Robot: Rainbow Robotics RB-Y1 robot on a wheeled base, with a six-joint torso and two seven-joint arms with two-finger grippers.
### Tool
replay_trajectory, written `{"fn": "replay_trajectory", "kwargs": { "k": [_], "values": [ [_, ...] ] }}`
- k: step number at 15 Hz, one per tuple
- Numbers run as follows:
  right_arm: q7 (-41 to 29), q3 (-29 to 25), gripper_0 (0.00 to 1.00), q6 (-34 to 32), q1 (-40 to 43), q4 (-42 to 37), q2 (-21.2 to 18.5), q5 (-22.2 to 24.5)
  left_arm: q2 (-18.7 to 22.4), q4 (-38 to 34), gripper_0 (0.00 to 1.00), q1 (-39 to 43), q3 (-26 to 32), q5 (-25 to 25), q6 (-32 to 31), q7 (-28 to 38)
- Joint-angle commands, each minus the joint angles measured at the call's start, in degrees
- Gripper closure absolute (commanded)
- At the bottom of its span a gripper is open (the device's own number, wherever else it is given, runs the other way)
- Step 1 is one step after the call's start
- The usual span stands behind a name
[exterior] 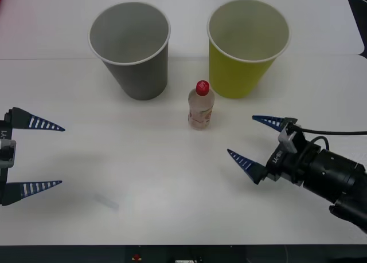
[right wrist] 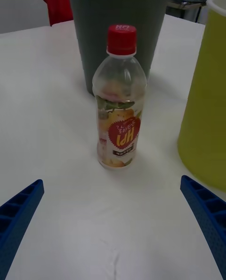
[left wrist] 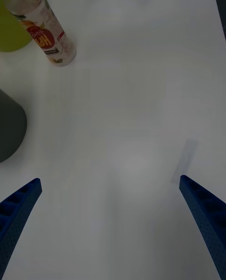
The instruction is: Put the can into the green bin and the plastic bottle into the gray bin
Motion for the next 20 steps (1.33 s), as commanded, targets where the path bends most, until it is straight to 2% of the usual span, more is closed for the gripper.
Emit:
{"fn": "replay_trajectory", "kwargs": {
  "k": [1, 3, 6, 15, 20],
  "values": [
    [0.15, 3.35, 0.00, 4.83, -1.81, 0.01, 2.80, 0.47, 0.00, 0.00, 0.00, 0.00, 0.00, 0.00, 0.00, 0.00],
    [0.24, 4.58, 0.00, 7.29, -2.60, 0.53, 5.00, 1.09, 0.00, 0.00, 0.00, 0.00, 0.00, 0.00, 0.00, 0.00],
    [0.59, 5.02, 0.00, 4.92, -5.76, 6.69, 9.83, 2.06, 0.00, 0.00, 0.00, 0.00, 0.00, 0.00, 0.00, 0.00],
    [2.18, 5.10, 0.00, 4.74, -14.11, 20.22, 22.40, 5.22, 0.00, 0.00, 0.00, 0.00, 0.00, 0.00, 0.00, 0.00],
    [2.70, 5.10, 0.00, 4.83, -18.77, 27.08, 27.23, 6.71, 0.00, 0.00, 0.00, 0.00, 0.00, 0.00, 0.00, 0.00]
  ]
}}
